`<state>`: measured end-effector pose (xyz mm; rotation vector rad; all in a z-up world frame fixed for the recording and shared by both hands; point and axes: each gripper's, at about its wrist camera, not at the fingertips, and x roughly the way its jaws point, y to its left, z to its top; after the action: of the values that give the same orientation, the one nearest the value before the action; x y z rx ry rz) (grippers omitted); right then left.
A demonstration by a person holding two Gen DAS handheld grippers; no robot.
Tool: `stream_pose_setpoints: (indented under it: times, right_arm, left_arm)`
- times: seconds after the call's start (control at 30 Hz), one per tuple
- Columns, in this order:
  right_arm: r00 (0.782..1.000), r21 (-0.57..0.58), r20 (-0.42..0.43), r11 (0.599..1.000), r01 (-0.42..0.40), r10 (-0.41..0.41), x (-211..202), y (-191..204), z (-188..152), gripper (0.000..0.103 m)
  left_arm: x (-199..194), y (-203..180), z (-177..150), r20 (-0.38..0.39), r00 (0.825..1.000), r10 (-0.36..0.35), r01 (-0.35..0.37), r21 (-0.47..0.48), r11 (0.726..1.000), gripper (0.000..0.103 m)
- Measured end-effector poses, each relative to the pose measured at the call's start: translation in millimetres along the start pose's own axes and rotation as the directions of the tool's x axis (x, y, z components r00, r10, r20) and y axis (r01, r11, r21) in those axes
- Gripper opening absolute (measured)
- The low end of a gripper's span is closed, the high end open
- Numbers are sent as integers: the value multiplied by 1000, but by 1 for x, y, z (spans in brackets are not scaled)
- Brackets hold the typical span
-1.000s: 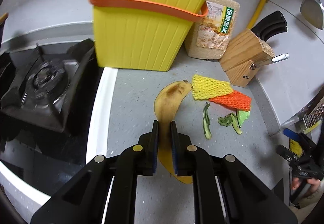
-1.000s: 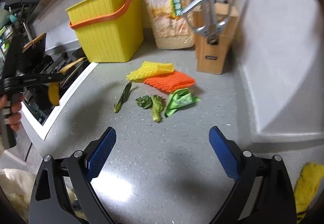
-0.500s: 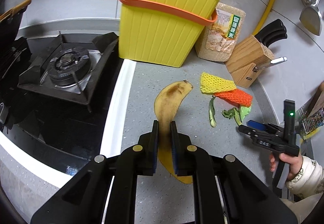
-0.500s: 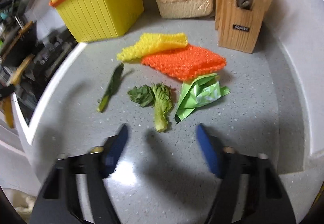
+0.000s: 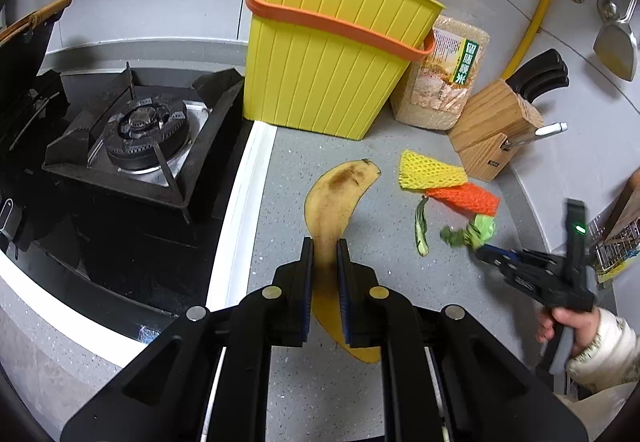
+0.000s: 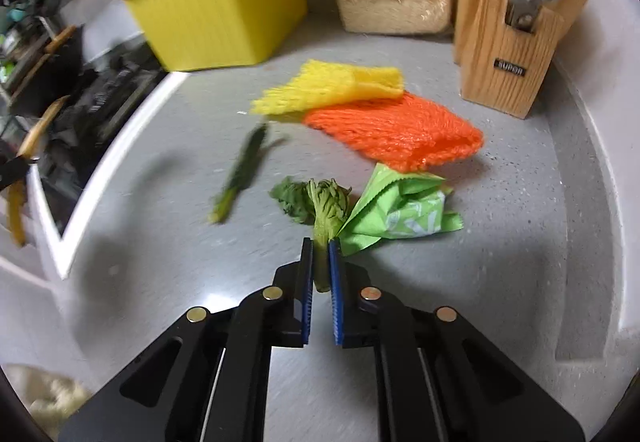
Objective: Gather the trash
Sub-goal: 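Carry the banana and vegetable over the yellow bucket and open both tools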
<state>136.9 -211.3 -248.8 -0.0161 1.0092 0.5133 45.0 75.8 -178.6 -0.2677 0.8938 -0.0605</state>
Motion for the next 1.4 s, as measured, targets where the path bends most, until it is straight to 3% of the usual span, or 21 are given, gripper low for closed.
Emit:
stream_pose_setpoints:
  times: [0.13,0.4,0.5,0.63,0.7,0.87,1.0,1.07,1.1,1.13,1.17,1.4]
  right_arm:
    - [994,27,97,999,-41,39,-51,7,-5,7]
    - [979,35,199,998,-49,41,-98,16,2,7]
    - [975,33,220,999,-35,27,-106,19,4,7]
    - [970,43,241,999,-26,15,-117,19,-1,7]
    - [967,56,255,998,-24,9,-123,16,-3,7]
    - [957,84,290,996,0,-25,-137,11,-9,7]
    - [951,113,304,993,18,-51,-146,6,-16,7]
    - [950,128,306,991,25,-64,-148,3,-19,7]
    - [949,138,307,990,31,-73,-150,1,-21,7]
    - [948,145,309,989,35,-79,-152,0,-23,7]
    - [947,153,310,987,39,-86,-153,-2,-24,7]
    - [943,148,320,988,43,-89,-154,0,-16,7]
  left_arm:
    - [-6,-4,8,23,1000,-3,3,19,1000,13]
    - [-15,-21,42,90,995,-47,40,73,997,13]
    - [-35,-30,77,184,981,-63,40,126,991,13]
    - [-64,-41,137,329,940,-88,30,179,983,13]
    - [-68,-49,173,395,915,-77,-9,210,978,13]
    - [-36,-55,237,427,904,-30,-55,186,981,13]
    - [4,-52,266,440,896,62,-135,136,982,14]
    - [28,-51,274,414,897,153,-212,99,972,35]
    - [36,-51,275,395,899,189,-244,94,965,69]
    - [37,-51,272,403,892,206,-262,89,961,87]
    - [34,-53,267,429,880,205,-268,92,959,87]
    - [6,-55,235,446,884,140,-217,124,968,99]
